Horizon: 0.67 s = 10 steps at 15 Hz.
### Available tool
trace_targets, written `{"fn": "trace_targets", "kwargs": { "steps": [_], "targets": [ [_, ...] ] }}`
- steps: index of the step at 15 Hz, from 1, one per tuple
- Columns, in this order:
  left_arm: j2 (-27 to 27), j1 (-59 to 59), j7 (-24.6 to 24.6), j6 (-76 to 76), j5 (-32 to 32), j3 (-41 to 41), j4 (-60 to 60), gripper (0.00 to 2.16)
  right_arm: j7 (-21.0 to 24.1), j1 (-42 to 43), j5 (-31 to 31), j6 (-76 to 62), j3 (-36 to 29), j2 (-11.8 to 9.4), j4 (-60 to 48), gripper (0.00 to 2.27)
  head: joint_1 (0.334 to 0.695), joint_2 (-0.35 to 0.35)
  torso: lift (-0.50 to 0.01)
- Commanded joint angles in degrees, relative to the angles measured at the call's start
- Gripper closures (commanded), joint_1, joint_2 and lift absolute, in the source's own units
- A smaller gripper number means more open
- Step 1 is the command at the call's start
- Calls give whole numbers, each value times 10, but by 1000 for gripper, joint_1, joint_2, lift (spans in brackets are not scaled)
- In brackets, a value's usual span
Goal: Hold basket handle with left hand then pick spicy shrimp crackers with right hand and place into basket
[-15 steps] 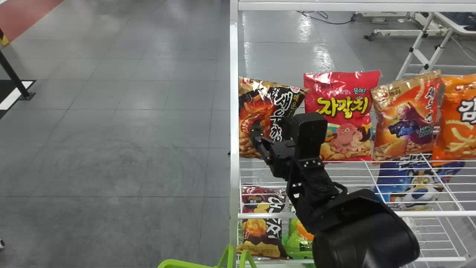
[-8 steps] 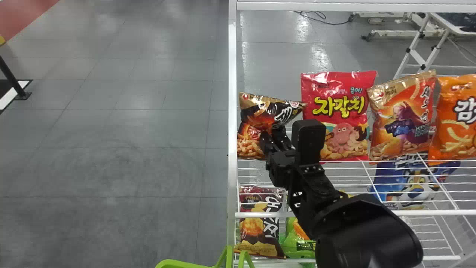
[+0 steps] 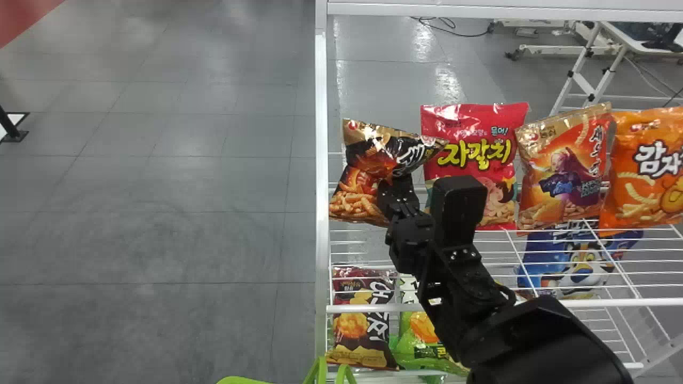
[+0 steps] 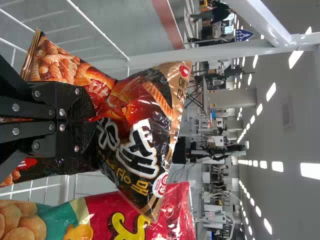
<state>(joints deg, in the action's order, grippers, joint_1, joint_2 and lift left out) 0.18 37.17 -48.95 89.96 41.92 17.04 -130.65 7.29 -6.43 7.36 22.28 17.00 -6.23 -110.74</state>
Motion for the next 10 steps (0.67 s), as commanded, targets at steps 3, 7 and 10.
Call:
{"fn": "trace_targets", "kwargs": {
  "steps": [3,7,10],
  "targets": [
    [-3,6,3,1,-1,-4,-8,1814,-1,-61,7,12,-17,-32,-107,1588,695,-76,-37],
    [-3,6,3,1,-2,-8,-9,1814,-6,-148,34,79,-61,-56,-237,1588,695,-129,-37],
    [-3,6,5,1,-3,-7,-9,1814,-7,-209,83,139,-116,-76,-313,1588,695,-169,-37]
  ]
}}
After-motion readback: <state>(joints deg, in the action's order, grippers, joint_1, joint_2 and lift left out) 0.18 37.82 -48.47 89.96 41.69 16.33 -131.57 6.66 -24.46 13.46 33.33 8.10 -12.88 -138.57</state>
